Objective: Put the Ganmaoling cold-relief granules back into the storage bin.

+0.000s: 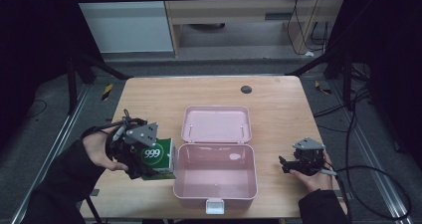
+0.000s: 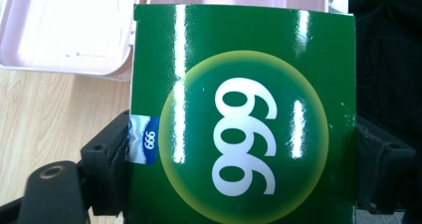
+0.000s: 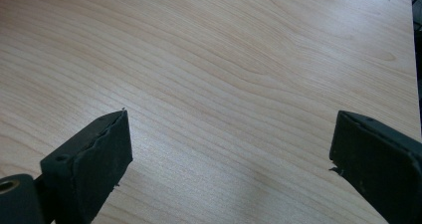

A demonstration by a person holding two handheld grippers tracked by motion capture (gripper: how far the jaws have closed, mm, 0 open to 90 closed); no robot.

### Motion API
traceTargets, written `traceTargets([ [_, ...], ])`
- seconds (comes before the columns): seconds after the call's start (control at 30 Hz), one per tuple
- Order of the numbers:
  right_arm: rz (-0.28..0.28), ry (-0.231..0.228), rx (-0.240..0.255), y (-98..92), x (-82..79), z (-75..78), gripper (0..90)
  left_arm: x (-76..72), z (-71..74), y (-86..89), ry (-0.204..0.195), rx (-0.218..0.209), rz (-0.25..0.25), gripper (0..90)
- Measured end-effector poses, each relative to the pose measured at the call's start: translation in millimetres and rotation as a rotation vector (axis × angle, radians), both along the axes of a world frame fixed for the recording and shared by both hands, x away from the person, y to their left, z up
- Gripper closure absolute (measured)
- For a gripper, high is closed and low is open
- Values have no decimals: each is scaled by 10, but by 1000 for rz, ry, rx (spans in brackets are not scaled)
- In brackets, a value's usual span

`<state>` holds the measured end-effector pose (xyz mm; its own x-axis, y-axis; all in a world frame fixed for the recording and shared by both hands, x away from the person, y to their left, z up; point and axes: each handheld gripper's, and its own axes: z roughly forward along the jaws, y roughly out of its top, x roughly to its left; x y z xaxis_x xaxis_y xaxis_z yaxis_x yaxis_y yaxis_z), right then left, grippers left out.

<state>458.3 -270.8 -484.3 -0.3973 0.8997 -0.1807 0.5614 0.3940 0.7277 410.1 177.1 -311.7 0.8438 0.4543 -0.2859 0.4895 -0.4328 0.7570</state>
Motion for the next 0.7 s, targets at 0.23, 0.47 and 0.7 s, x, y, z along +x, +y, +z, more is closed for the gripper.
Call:
traceTargets([
  [0.23,2,0,4,-4,2,-5,34,120,119,18,-86,185,-202,148],
  [0.47,2,-2,1,-8,3,-5,33,144,172,-89,-105,226,-256,148],
  [0.7,-1,2,4,-9,0,-1,33,171,175,-205,-109,220,-273,148],
])
